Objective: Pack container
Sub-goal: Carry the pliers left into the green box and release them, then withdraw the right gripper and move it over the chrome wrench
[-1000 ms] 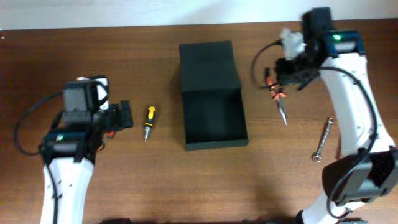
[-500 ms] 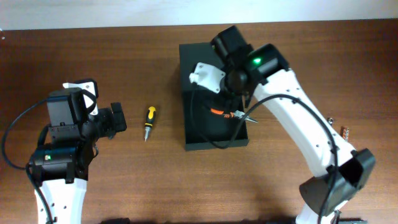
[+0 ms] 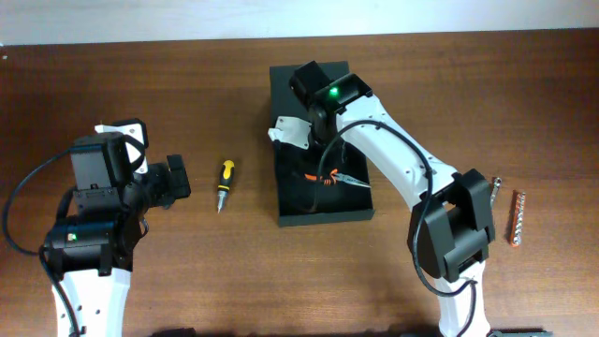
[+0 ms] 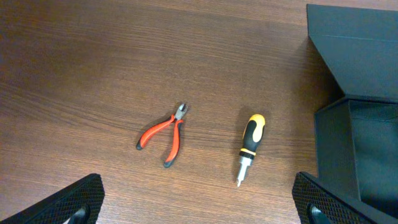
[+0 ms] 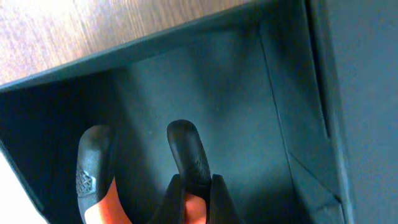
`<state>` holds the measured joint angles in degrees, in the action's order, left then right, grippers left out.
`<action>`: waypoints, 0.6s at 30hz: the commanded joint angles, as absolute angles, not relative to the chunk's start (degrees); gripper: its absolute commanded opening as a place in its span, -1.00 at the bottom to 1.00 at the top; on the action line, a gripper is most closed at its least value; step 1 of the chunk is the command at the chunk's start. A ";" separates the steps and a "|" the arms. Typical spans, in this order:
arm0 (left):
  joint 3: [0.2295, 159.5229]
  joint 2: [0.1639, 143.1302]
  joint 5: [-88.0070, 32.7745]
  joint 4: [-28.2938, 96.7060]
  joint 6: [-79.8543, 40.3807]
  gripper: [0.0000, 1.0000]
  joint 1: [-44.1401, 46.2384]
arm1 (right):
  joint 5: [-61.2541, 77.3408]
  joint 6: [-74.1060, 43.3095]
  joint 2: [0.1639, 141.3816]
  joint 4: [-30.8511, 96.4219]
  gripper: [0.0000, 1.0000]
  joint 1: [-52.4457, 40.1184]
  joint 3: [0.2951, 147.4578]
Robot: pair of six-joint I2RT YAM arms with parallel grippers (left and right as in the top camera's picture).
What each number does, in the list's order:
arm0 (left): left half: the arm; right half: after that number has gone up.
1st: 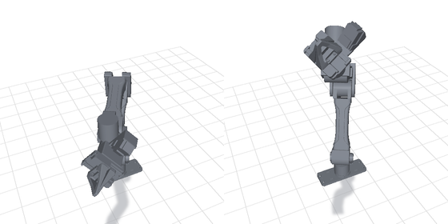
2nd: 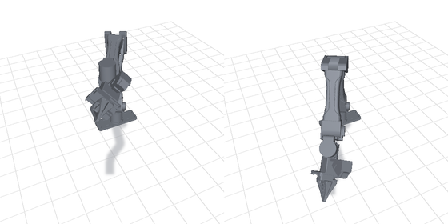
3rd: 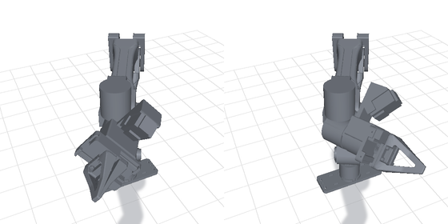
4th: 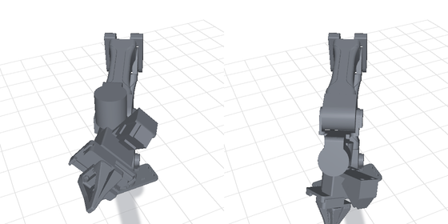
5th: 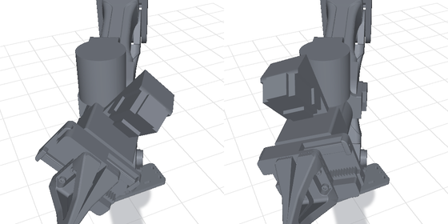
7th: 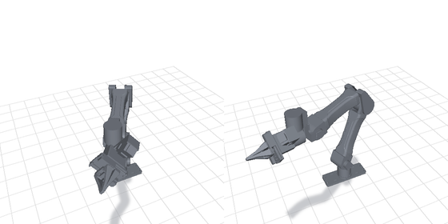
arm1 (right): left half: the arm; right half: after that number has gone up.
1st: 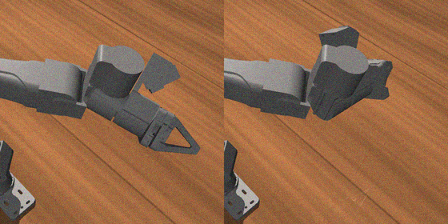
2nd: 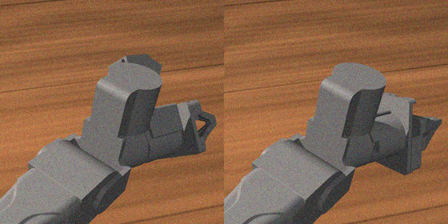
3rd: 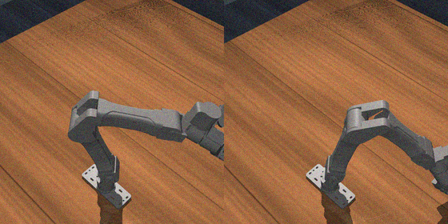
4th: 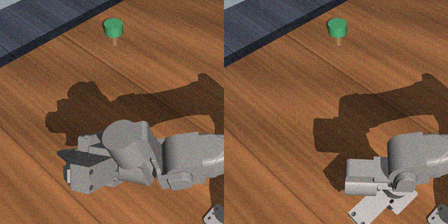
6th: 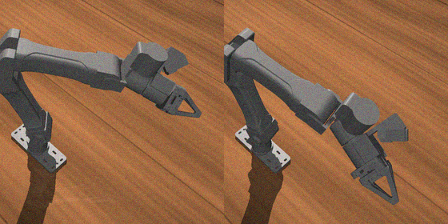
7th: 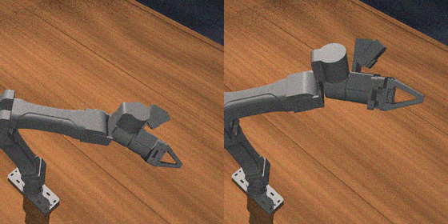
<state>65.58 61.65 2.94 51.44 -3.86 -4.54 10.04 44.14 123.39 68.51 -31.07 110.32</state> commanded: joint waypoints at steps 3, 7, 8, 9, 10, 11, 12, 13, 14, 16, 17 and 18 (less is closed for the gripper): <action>66.59 61.36 2.13 51.57 -2.76 0.99 -4.78 | 12.36 44.56 125.89 66.78 -0.92 -31.22 110.15; 66.59 61.36 2.13 51.55 -2.76 0.99 -4.78 | 12.47 43.40 128.03 66.78 -0.89 -31.20 110.15; 66.59 61.36 2.13 51.57 -2.76 0.99 -4.78 | 12.47 43.03 128.11 66.70 -0.76 -31.11 110.15; 66.59 61.36 2.13 51.59 -2.76 0.98 -4.78 | 12.47 43.00 128.11 66.59 -0.38 -31.03 110.15; 66.59 61.36 2.13 51.62 -2.76 0.99 -4.78 | 12.47 43.00 128.11 66.59 -0.04 -30.96 110.15; 66.59 61.36 2.13 51.59 -2.76 0.99 -4.78 | 12.47 42.96 128.11 66.70 0.15 -30.76 110.15; 66.59 61.36 2.13 51.59 -2.76 0.98 -4.78 | 12.49 42.72 128.11 66.98 0.26 -30.68 110.15; 66.59 61.36 2.11 51.62 -2.76 0.99 -4.78 | 12.49 42.59 128.11 67.22 0.34 -30.63 110.15; 66.59 61.36 2.11 51.64 -2.76 0.99 -4.78 | 12.47 42.59 128.09 67.35 0.36 -30.63 110.15; 66.59 61.36 2.11 51.64 -2.76 0.99 -4.78 | 12.47 41.98 128.09 67.46 0.36 -30.63 110.17; 66.59 61.36 2.13 51.66 -2.76 0.99 -4.78 | 12.32 38.28 127.81 67.70 0.40 -30.63 110.96; 66.59 61.36 2.11 51.68 -2.76 0.99 -4.78 | 12.16 37.32 127.57 68.05 0.43 -30.57 111.59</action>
